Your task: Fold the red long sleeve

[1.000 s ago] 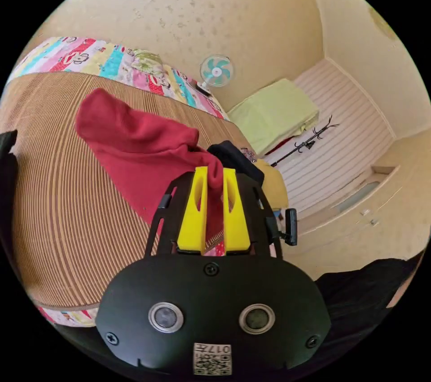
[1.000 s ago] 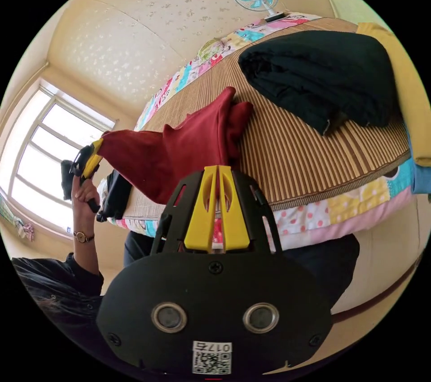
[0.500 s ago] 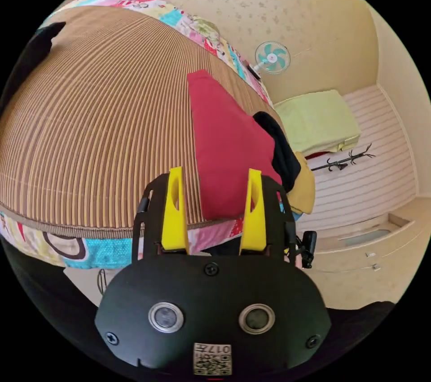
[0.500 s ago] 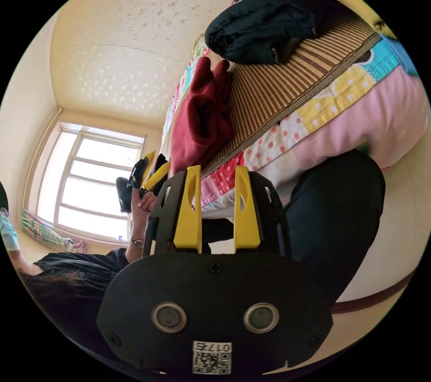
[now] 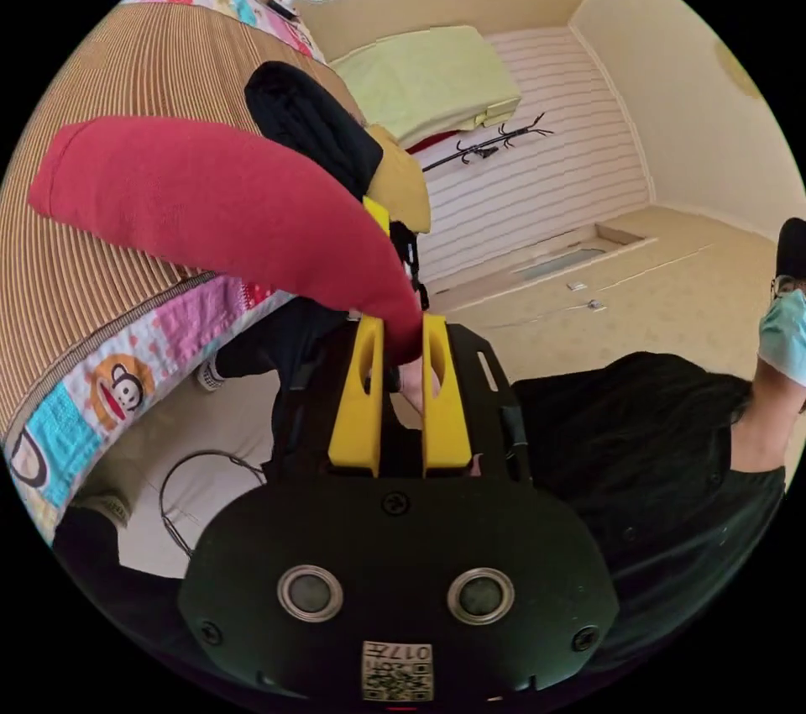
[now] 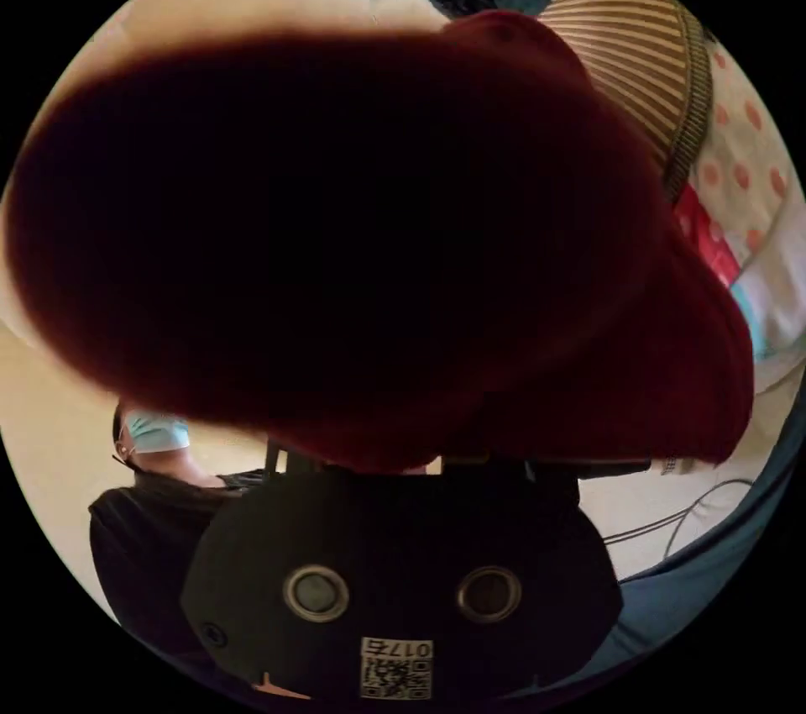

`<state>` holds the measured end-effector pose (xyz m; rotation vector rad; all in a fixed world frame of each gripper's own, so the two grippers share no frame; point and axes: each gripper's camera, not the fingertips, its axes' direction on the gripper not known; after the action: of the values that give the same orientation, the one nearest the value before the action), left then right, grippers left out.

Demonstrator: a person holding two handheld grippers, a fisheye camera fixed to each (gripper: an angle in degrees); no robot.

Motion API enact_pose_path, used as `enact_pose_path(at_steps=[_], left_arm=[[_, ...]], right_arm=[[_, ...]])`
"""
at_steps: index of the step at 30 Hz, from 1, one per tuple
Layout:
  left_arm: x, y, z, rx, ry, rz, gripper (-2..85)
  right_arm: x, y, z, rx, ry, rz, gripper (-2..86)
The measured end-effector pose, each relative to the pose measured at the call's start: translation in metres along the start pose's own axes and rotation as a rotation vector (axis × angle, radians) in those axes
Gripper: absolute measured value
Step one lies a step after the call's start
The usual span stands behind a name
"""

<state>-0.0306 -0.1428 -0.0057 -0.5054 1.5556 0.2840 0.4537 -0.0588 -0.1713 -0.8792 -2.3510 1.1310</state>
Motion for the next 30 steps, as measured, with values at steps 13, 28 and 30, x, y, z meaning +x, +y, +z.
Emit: enact_pose_path(at_steps=[13, 28, 30], left_arm=[[-0.050, 0.053, -0.106, 0.317, -0.106, -0.067, 6.6], [-0.169, 0.040, -0.293, 0.687, -0.926, -0.398, 16.2], [-0.192, 0.018, -0.321, 0.708, -1.098, -0.455, 16.7]], right_arm=[[-0.276, -0.201, 0.018, -0.188, 0.319, -0.785, 13.0], [0.004, 0.020, -0.165, 0.251, 0.808, -0.149, 1.5], [0.014, 0.047, -0.162, 0.241, 0.715, -0.188, 1.0]])
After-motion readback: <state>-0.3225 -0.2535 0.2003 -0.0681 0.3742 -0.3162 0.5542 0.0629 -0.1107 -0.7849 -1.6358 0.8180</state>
